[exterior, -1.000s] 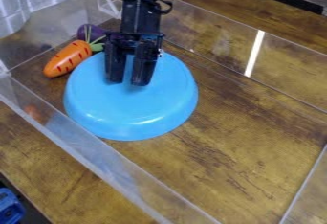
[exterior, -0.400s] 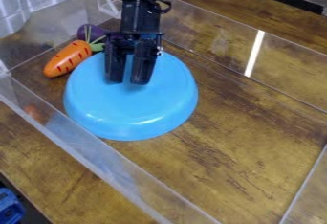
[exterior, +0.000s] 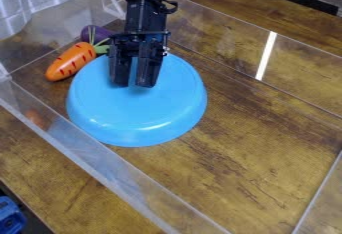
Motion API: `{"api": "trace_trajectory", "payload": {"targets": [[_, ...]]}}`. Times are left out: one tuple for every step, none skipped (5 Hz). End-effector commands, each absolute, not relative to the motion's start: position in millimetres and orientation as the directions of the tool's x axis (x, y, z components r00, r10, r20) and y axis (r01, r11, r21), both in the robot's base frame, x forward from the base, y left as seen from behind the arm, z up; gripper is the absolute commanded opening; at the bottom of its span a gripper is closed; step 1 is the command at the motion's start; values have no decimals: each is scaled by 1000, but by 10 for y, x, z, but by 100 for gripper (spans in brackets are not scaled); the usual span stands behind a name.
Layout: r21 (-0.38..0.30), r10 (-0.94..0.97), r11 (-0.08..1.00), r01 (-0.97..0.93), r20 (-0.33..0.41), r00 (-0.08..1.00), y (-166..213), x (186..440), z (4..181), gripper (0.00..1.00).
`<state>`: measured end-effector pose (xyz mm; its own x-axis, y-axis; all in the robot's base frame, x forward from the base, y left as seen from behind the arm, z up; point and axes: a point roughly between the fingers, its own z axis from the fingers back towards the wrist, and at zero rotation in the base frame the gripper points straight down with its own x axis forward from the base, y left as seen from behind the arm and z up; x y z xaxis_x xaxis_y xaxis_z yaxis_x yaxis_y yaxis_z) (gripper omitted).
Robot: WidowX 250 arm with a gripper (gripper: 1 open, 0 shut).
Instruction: Move the carrot to the right side
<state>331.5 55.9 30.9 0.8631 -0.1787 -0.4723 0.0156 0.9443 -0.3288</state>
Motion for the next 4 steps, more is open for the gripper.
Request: {"api": "trace_trajectory", "payload": {"targets": [[-336, -203, 941, 36, -476, 856, 623, 3282, 264, 0], [-329, -215, 943, 52, -480, 851, 613, 3278, 288, 0], [-323, -225, 944, 67, -484, 846, 603, 3274, 311, 0], [-316, -235, 945, 81, -487, 841, 593, 3269, 333, 0]]}}
